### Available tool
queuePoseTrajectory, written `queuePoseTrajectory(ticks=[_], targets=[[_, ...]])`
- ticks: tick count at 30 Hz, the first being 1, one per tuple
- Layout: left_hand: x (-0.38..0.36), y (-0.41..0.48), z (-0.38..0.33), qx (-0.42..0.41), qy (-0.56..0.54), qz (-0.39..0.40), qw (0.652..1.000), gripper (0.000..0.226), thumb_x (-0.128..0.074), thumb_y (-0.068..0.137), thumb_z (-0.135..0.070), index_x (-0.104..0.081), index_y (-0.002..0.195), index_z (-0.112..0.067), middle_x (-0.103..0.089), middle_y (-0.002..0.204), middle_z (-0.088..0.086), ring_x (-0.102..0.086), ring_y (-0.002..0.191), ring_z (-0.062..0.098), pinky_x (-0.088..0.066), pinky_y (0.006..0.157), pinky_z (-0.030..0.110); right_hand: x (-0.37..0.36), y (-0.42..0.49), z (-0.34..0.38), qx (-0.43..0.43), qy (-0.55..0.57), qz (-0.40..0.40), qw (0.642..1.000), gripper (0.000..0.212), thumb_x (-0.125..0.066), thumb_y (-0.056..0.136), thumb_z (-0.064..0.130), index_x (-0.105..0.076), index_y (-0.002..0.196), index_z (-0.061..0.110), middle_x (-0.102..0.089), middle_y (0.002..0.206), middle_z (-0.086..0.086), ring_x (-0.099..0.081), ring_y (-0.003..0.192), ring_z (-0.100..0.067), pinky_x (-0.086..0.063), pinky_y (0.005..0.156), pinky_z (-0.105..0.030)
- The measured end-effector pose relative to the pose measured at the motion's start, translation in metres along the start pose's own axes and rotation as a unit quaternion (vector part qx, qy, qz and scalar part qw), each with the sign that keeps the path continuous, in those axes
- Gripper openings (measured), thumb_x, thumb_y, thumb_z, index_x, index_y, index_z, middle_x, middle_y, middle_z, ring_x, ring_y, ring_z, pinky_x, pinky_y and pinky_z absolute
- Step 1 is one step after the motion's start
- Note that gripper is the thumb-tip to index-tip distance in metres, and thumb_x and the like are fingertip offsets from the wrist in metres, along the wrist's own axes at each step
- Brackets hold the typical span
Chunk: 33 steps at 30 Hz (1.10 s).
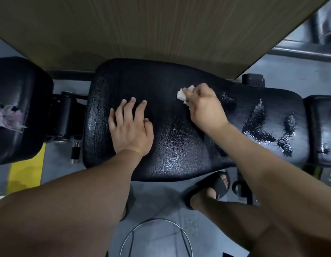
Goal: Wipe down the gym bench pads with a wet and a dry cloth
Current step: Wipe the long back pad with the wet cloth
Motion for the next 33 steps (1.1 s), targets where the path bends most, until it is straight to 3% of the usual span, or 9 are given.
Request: queuePoseTrajectory(ticks=[3, 9, 15, 17, 22, 24, 27, 29, 33], targets=[[0.0, 0.001, 0.0, 0.0, -0.001, 0.003, 1.0, 0.052, -0.043, 0.095, -0.032, -0.045, 0.147, -0.029, -0.039, 0.156, 0.002, -0.026, 0.149, 0.025, -0.016, 0.123, 0.054, -0.001, -0.024, 0.019, -0.007, -0.012, -0.004, 1.0, 0.052, -0.059, 0.085, -0.001, -0.062, 0.136, 0.009, -0.056, 0.106, -0.018, -0.051, 0.084, -0.035, -0.053, 0.068, -0.044], [0.001, 0.0, -0.001, -0.001, 0.002, -0.001, 1.0, 0.052, -0.044, 0.095, -0.032, -0.045, 0.147, -0.028, -0.04, 0.156, 0.003, -0.027, 0.149, 0.026, -0.017, 0.123, 0.054, -0.003, -0.108, 0.048, 0.165, 0.025, 0.116, 0.979, 0.07, -0.07, 0.078, -0.005, -0.058, 0.143, 0.017, -0.055, 0.111, -0.01, -0.051, 0.09, -0.029, -0.055, 0.065, -0.04], [0.001, 0.001, -0.001, 0.003, 0.0, -0.001, 1.0, 0.053, -0.044, 0.095, -0.032, -0.044, 0.147, -0.029, -0.039, 0.155, 0.002, -0.025, 0.149, 0.025, -0.015, 0.123, 0.053, 0.011, -0.038, -0.04, -0.074, -0.038, 0.012, 0.996, 0.06, -0.06, 0.083, -0.008, -0.06, 0.139, 0.012, -0.055, 0.113, -0.023, -0.054, 0.092, -0.043, -0.057, 0.073, -0.05], [0.001, 0.002, -0.002, 0.003, 0.001, 0.0, 1.0, 0.053, -0.043, 0.094, -0.032, -0.044, 0.147, -0.03, -0.039, 0.155, 0.002, -0.025, 0.149, 0.025, -0.015, 0.123, 0.053, 0.008, -0.057, -0.015, -0.055, -0.043, 0.017, 0.997, 0.064, -0.062, 0.079, -0.009, -0.058, 0.141, 0.009, -0.054, 0.113, -0.02, -0.052, 0.09, -0.039, -0.057, 0.069, -0.046], [0.002, 0.001, -0.001, 0.005, 0.0, -0.004, 1.0, 0.053, -0.044, 0.093, -0.032, -0.045, 0.147, -0.029, -0.039, 0.155, 0.002, -0.026, 0.149, 0.025, -0.016, 0.123, 0.054, -0.004, -0.104, 0.017, 0.108, 0.0, 0.09, 0.99, 0.068, -0.066, 0.079, -0.006, -0.056, 0.144, 0.011, -0.052, 0.111, -0.016, -0.051, 0.089, -0.035, -0.056, 0.065, -0.045], [0.001, 0.002, -0.001, 0.003, 0.0, -0.003, 1.0, 0.053, -0.044, 0.093, -0.032, -0.045, 0.146, -0.029, -0.039, 0.155, 0.002, -0.026, 0.149, 0.026, -0.016, 0.123, 0.054, -0.002, -0.073, -0.017, 0.057, -0.024, 0.056, 0.997, 0.065, -0.063, 0.082, -0.006, -0.056, 0.144, 0.014, -0.052, 0.111, -0.019, -0.052, 0.091, -0.039, -0.058, 0.069, -0.048], [0.001, 0.002, -0.001, 0.003, 0.003, -0.003, 1.0, 0.053, -0.045, 0.094, -0.031, -0.045, 0.147, -0.029, -0.039, 0.155, 0.002, -0.026, 0.149, 0.025, -0.015, 0.124, 0.053, 0.013, -0.027, -0.066, -0.098, -0.048, 0.008, 0.994, 0.059, -0.053, 0.088, -0.005, -0.054, 0.145, 0.011, -0.051, 0.12, -0.025, -0.052, 0.101, -0.046, -0.056, 0.081, -0.051], [0.001, 0.003, -0.003, 0.003, 0.004, -0.002, 1.0, 0.053, -0.045, 0.094, -0.031, -0.045, 0.147, -0.029, -0.039, 0.155, 0.002, -0.025, 0.149, 0.025, -0.015, 0.124, 0.053, 0.013, -0.02, -0.055, -0.154, -0.043, 0.0, 0.987, 0.062, -0.052, 0.087, -0.004, -0.051, 0.146, 0.012, -0.049, 0.125, -0.023, -0.05, 0.104, -0.044, -0.052, 0.085, -0.047], [0.002, 0.003, -0.001, 0.003, 0.004, -0.003, 1.0, 0.053, -0.047, 0.094, -0.031, -0.046, 0.147, -0.028, -0.039, 0.155, 0.002, -0.026, 0.149, 0.025, -0.016, 0.123, 0.053, -0.011, -0.041, -0.002, 0.003, -0.011, 0.058, 0.998, 0.063, -0.062, 0.082, -0.006, -0.055, 0.143, 0.011, -0.052, 0.115, -0.018, -0.052, 0.096, -0.039, -0.056, 0.079, -0.046]])
Point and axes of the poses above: each hand's wrist, its own y-axis towards the middle knuckle, its own x-axis out of the back of the hand, z = x × y, the point moved 7 cm from there along y, towards the middle knuckle
